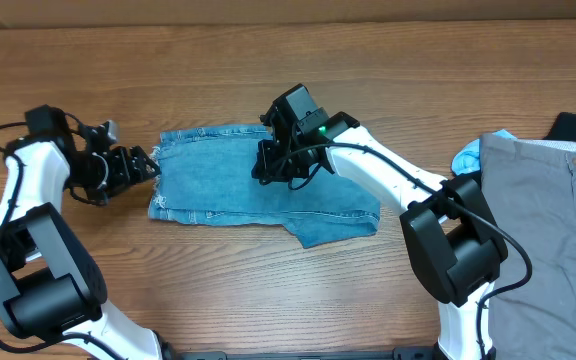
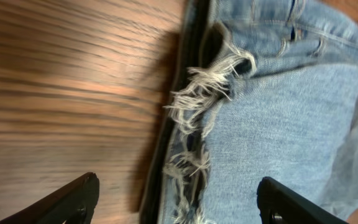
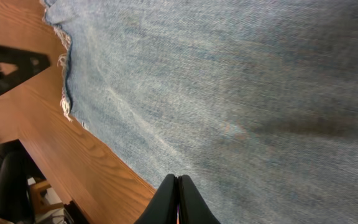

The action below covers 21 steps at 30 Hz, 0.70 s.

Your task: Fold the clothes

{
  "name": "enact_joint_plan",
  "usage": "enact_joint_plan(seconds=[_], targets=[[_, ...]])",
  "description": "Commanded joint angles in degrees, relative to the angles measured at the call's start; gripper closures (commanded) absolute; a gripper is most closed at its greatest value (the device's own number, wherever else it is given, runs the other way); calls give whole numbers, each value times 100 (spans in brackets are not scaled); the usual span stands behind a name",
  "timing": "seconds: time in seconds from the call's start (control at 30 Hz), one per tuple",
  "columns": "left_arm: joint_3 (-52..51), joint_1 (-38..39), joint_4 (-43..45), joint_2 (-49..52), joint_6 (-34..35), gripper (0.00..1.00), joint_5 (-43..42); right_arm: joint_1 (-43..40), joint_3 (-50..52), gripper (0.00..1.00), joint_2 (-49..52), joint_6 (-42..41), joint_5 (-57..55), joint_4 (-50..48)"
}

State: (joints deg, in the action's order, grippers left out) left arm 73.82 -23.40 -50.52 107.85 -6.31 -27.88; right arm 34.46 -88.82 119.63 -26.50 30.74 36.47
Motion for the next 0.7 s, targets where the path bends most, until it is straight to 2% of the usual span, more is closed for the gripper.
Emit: enact_joint_plan(seconds=[0.0, 0.13, 0.47, 0.67], targets=[[-442, 131, 525, -28, -131, 17, -299, 94, -76, 95, 68, 122, -11, -42], [-767, 142, 977, -28, -9, 18, -160, 101, -39, 95, 313, -72, -439, 11], [-1443, 361, 1784, -22, 127, 17, -282, 111, -39, 96, 833, -177, -155, 151], [-1460, 621, 1943, 295, 570, 23, -90, 111, -39, 96, 833, -177, -155, 168]])
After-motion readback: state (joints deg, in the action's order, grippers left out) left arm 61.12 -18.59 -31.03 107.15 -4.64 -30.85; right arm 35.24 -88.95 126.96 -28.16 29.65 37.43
